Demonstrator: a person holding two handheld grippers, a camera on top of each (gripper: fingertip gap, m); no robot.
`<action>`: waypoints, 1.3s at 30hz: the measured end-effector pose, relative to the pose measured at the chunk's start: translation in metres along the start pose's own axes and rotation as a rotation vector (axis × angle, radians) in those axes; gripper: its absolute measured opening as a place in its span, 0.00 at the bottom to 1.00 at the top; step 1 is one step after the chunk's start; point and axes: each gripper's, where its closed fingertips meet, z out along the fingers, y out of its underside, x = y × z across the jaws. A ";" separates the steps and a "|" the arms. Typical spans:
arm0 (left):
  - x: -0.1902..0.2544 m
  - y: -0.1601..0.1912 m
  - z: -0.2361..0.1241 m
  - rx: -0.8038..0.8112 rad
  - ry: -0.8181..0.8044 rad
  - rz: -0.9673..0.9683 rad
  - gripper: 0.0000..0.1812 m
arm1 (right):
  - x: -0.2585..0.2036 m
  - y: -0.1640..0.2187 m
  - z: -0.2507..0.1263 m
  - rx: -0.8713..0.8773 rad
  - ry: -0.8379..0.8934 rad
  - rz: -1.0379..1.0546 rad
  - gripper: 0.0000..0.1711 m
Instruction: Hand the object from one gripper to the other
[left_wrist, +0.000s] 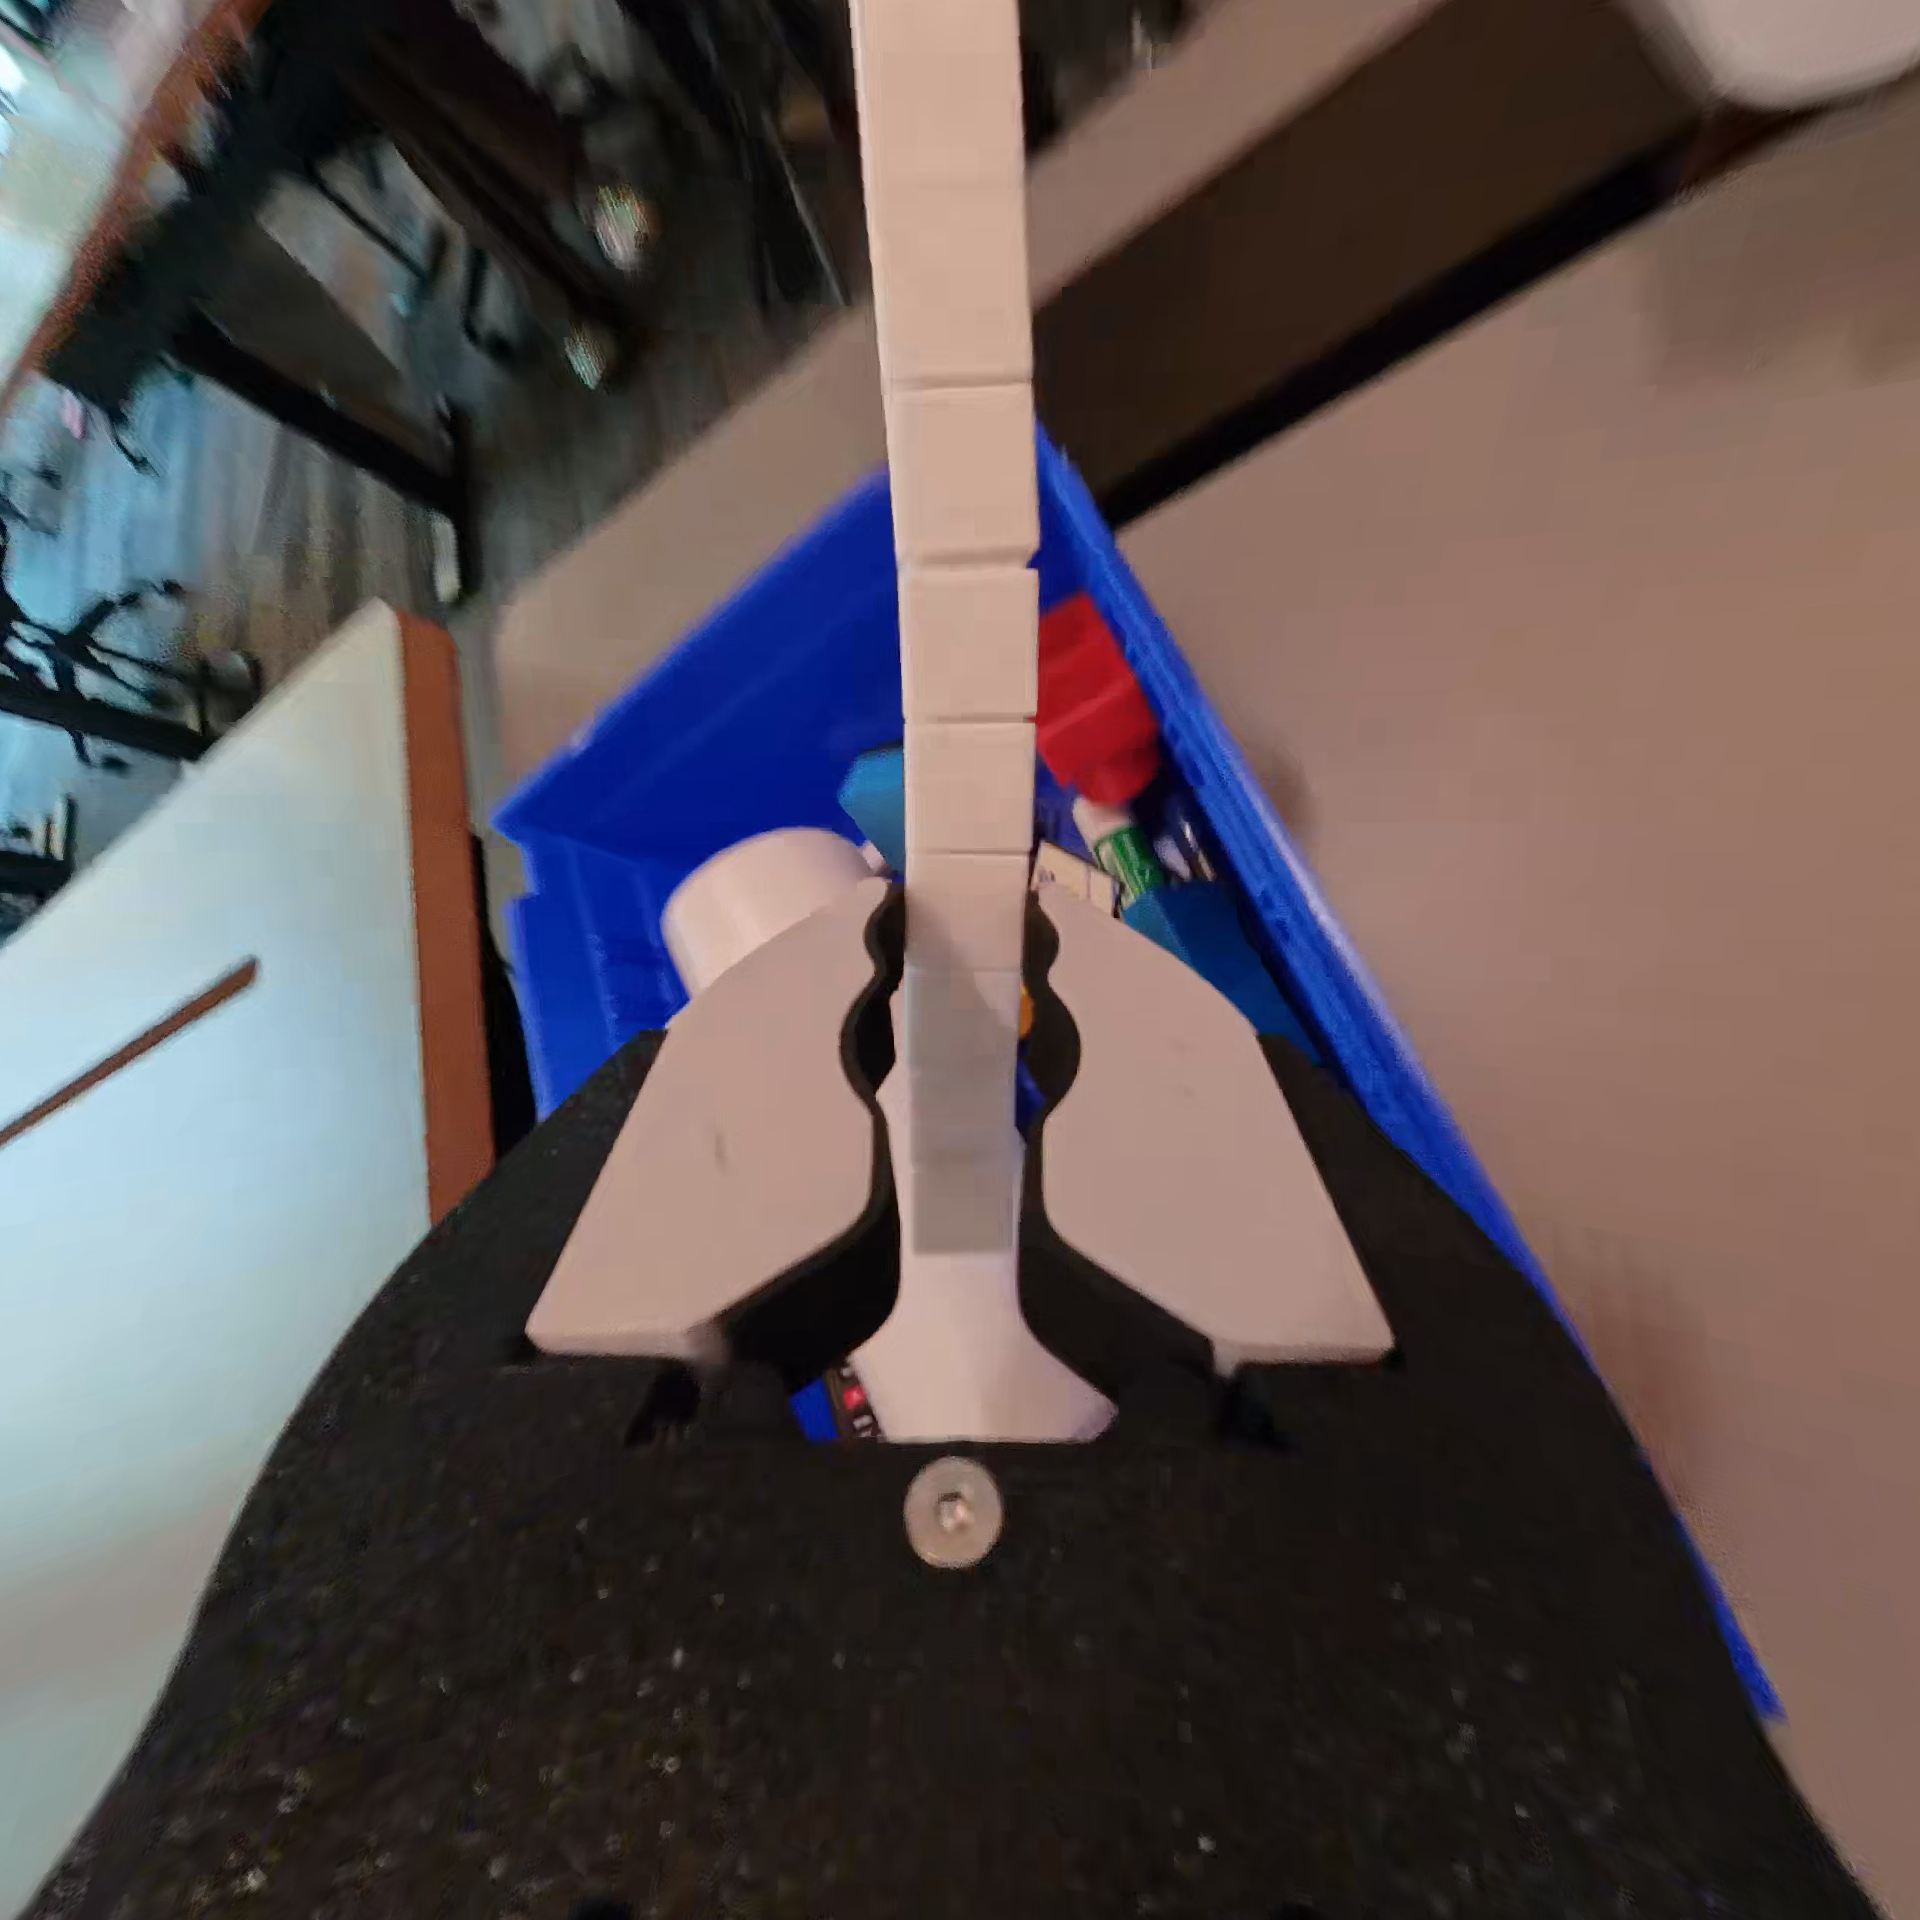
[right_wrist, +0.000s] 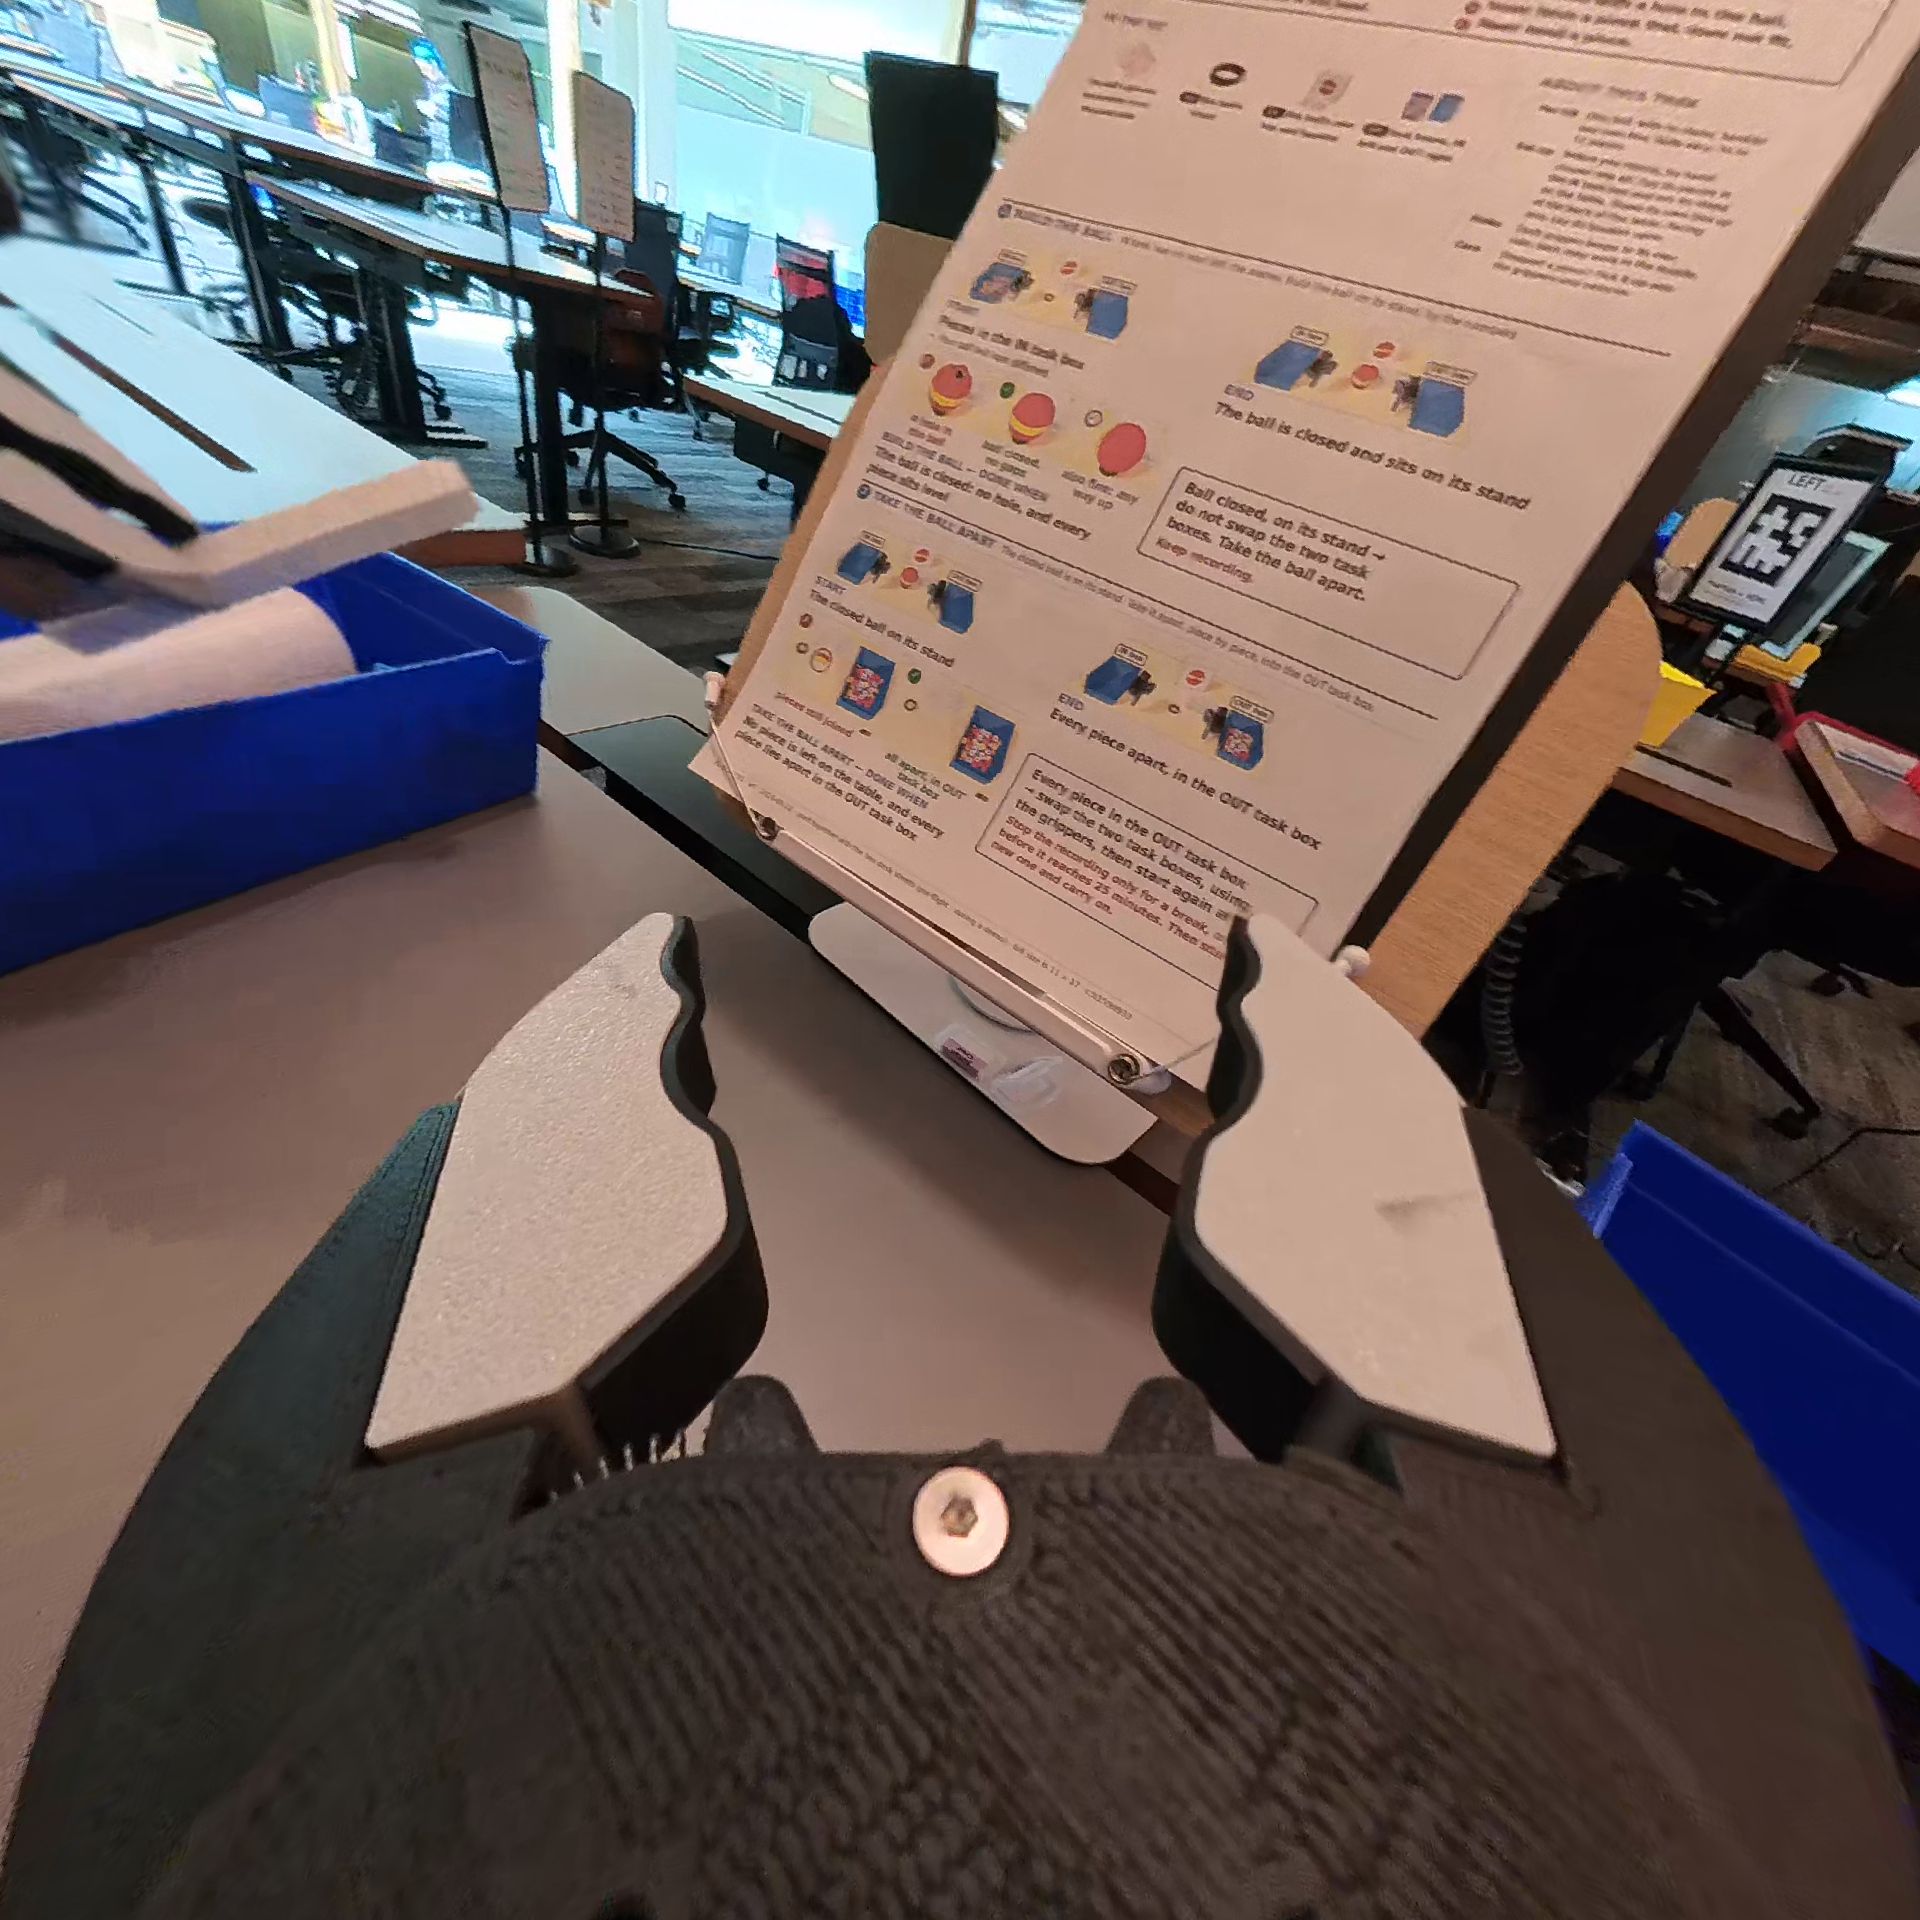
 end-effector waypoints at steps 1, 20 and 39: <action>-0.004 -0.012 -0.014 0.058 -0.015 -0.007 0.12 | -0.006 -0.003 0.001 0.016 -0.027 0.002 0.56; 0.244 -0.155 -0.223 0.836 1.131 -0.050 0.12 | -0.108 -0.103 -0.039 0.637 -0.711 0.396 0.27; 0.224 -0.164 -0.219 1.001 0.861 -0.004 0.23 | -0.133 -0.024 0.000 0.103 -0.662 -0.002 0.14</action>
